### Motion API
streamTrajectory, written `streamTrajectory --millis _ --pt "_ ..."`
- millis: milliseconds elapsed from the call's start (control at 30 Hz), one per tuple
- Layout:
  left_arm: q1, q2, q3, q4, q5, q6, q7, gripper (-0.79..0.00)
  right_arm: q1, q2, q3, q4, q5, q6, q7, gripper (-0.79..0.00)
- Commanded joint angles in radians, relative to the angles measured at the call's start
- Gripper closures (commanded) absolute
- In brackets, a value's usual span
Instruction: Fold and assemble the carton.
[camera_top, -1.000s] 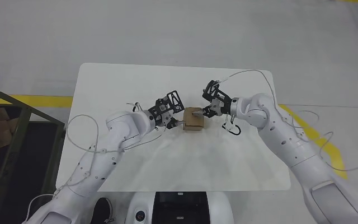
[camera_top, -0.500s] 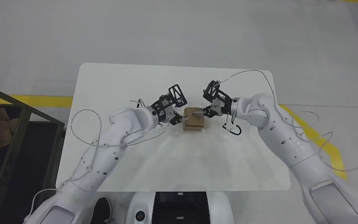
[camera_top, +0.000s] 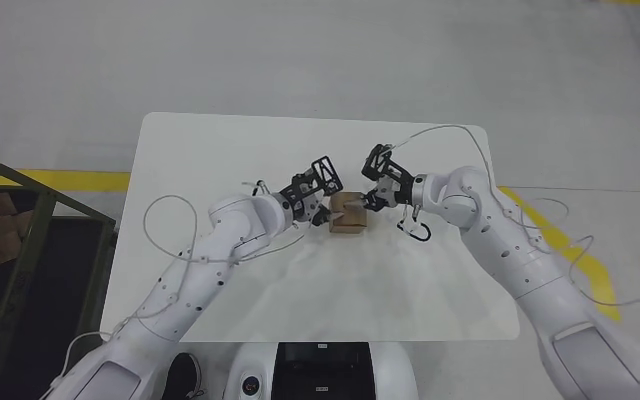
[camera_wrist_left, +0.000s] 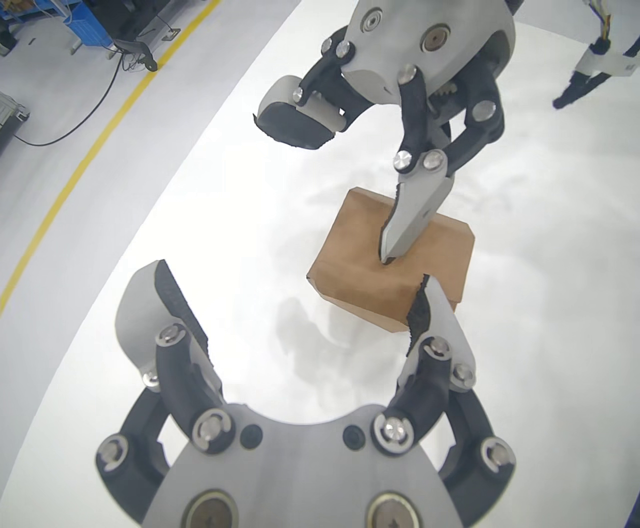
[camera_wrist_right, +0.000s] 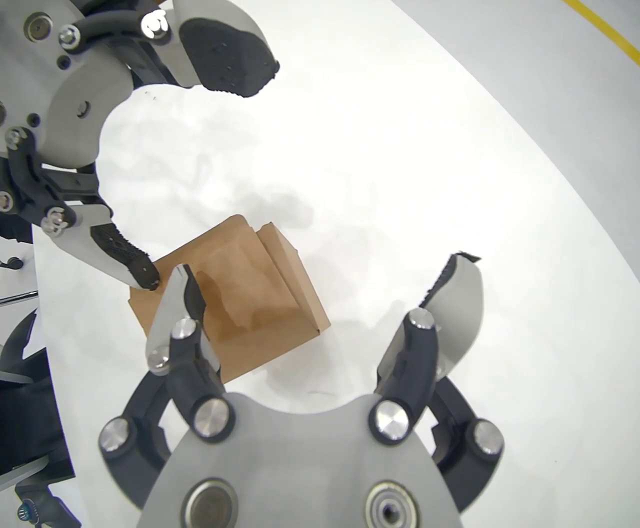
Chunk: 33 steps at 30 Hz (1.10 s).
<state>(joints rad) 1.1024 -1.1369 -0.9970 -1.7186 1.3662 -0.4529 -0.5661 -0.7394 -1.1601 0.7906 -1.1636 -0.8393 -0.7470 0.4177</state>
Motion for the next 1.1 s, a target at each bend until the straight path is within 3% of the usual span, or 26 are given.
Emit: streamTrajectory --millis 0,267,500,1067 --pt "0.0 -0.001 0.002 0.001 0.002 -0.001 0.001 -0.785 0.0 0.0 0.004 -0.002 -0.001 0.001 -0.001 -0.785" --pt "-0.004 -0.005 0.004 0.016 -0.003 -0.001 -0.005 -0.785 -0.023 0.018 0.055 -0.034 -0.032 -0.003 0.011 -0.785" --pt "-0.007 -0.007 0.0 0.015 -0.006 -0.006 -0.008 -0.785 -0.079 0.046 0.117 -0.081 -0.011 -0.007 0.092 -0.785" --pt "0.005 -0.008 -0.015 -0.002 -0.005 -0.017 -0.022 -0.785 -0.044 0.02 0.065 -0.027 -0.002 0.014 0.099 -0.785"
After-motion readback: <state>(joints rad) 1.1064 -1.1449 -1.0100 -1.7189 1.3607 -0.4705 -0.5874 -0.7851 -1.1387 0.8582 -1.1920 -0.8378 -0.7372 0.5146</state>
